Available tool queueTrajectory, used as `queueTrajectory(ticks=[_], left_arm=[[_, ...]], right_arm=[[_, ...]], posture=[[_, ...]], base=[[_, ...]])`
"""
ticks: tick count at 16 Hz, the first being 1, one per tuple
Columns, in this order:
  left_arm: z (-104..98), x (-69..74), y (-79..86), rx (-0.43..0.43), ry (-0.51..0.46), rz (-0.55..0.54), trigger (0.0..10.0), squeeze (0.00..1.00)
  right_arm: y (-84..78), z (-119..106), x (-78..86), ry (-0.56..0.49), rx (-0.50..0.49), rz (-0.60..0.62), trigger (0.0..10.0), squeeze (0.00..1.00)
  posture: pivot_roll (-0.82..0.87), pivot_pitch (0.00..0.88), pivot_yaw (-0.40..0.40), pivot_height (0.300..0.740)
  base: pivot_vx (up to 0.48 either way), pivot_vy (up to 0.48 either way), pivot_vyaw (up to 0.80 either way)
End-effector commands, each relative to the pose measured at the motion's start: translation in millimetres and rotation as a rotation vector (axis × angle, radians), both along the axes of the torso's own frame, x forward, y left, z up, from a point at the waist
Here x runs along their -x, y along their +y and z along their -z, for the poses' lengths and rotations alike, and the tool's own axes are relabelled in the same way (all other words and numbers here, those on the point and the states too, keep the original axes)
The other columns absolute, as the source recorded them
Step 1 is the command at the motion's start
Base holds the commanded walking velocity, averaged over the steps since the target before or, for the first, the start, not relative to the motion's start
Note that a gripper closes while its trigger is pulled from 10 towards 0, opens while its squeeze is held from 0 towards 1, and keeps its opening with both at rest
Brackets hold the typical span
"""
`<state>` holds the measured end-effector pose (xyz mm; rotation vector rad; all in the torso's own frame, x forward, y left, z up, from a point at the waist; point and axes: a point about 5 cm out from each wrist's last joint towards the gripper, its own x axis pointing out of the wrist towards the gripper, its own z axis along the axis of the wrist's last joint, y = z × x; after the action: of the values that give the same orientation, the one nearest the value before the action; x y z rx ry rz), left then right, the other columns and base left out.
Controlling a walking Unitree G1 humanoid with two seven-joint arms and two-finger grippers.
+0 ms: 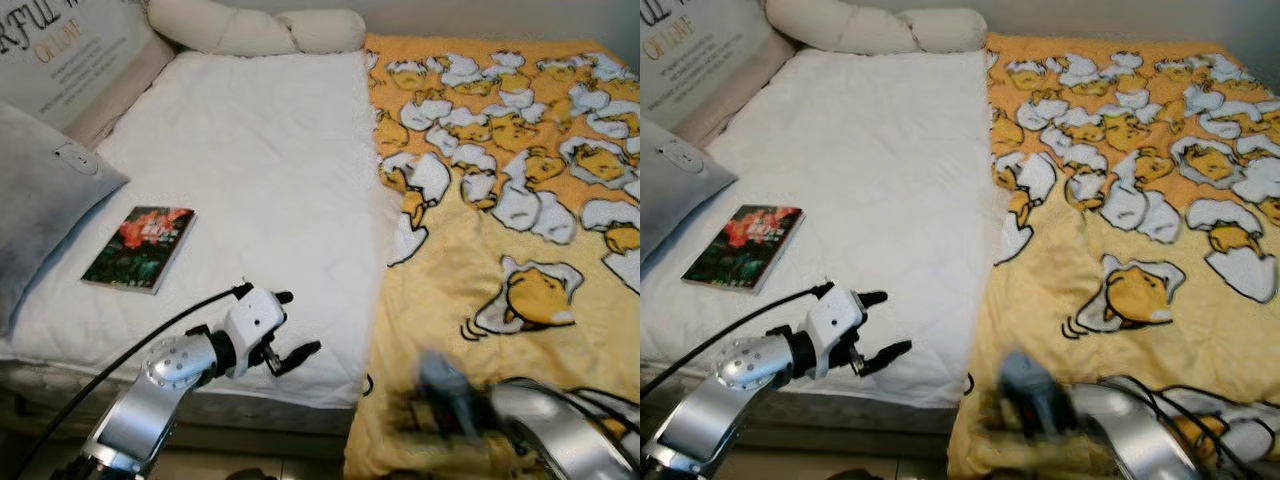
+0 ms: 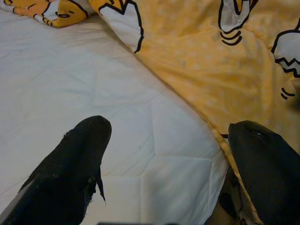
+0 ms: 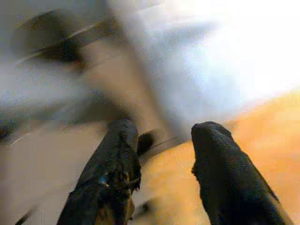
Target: Clean up the room
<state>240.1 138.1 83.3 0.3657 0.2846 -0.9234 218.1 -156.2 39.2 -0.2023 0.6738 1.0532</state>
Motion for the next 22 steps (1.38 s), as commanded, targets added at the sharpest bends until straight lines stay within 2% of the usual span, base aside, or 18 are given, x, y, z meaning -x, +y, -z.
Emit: queueTrajectory(ticks=[1,5,6,8,11,12,13,14,16,18,22], left_arm=[[0.8,1.0,3.6,-0.008,-0.004,-0.011,10.0,0.0],[1.4,3.7,3.0,-0.007,0.003,-0.007,10.0,0.0],[1.0,3.7,2.5,-0.007,0.003,-0.005,10.0,0.0],[-0.4,4.7,1.0,-0.008,0.004,0.011,10.0,0.0],[-1.2,8.4,0.3,-0.014,0.014,0.034,10.0,0.0],[-1.0,10.6,1.5,-0.017,0.022,0.038,10.0,0.0],[-0.3,12.8,2.0,-0.022,0.032,0.043,10.0,0.0],[0.1,13.6,1.9,-0.023,0.036,0.045,10.0,0.0],[6.8,14.1,-4.5,-0.025,0.047,0.038,10.0,0.0],[14.0,10.6,-9.1,-0.028,0.054,0.028,10.0,0.0],[48.3,1.2,-8.4,-0.055,0.095,-0.003,10.0,0.0]], right_arm=[[-4.6,-1.0,-22.1,-0.094,0.051,0.176,10.0,1.0],[12.3,7.8,-66.9,-0.169,0.129,0.483,10.0,1.0],[14.9,9.4,-71.7,-0.162,0.128,0.515,10.0,1.0],[23.1,18.6,-87.1,-0.134,0.19,0.621,10.0,1.0],[30.4,22.0,-96.9,-0.108,0.23,0.698,10.0,1.0],[30.4,25.9,-96.0,-0.114,0.288,0.682,10.0,0.0],[29.1,30.2,-94.6,-0.126,0.348,0.676,10.0,0.0],[28.8,32.4,-93.3,-0.121,0.366,0.675,10.0,0.0],[29.1,40.7,-87.0,-0.095,0.397,0.663,0.0,0.0],[29.9,41.5,-86.7,-0.09,0.388,0.668,0.0,0.0],[31.2,39.8,-88.8,-0.101,0.363,0.657,0.0,0.0]], posture=[[0.01,0.026,0.024,0.74],[0.04,0.048,0.021,0.74],[0.04,0.051,0.021,0.74],[0.05,0.074,0.025,0.74],[0.07,0.115,0.03,0.74],[0.08,0.134,0.035,0.74],[0.08,0.14,0.035,0.74],[0.08,0.14,0.035,0.74],[0.09,0.144,0.023,0.74],[0.09,0.14,0.019,0.74],[0.09,0.128,0.022,0.74]], base=[[0.0,0.0,0.0],[0.0,0.0,0.0],[0.0,0.0,0.0],[0.0,0.0,0.0],[0.0,0.0,0.0],[0.0,0.0,0.0],[0.0,0.0,0.0],[0.0,0.0,0.0],[0.0,0.0,0.0],[0.0,0.0,0.0],[0.0,0.0,0.0]])
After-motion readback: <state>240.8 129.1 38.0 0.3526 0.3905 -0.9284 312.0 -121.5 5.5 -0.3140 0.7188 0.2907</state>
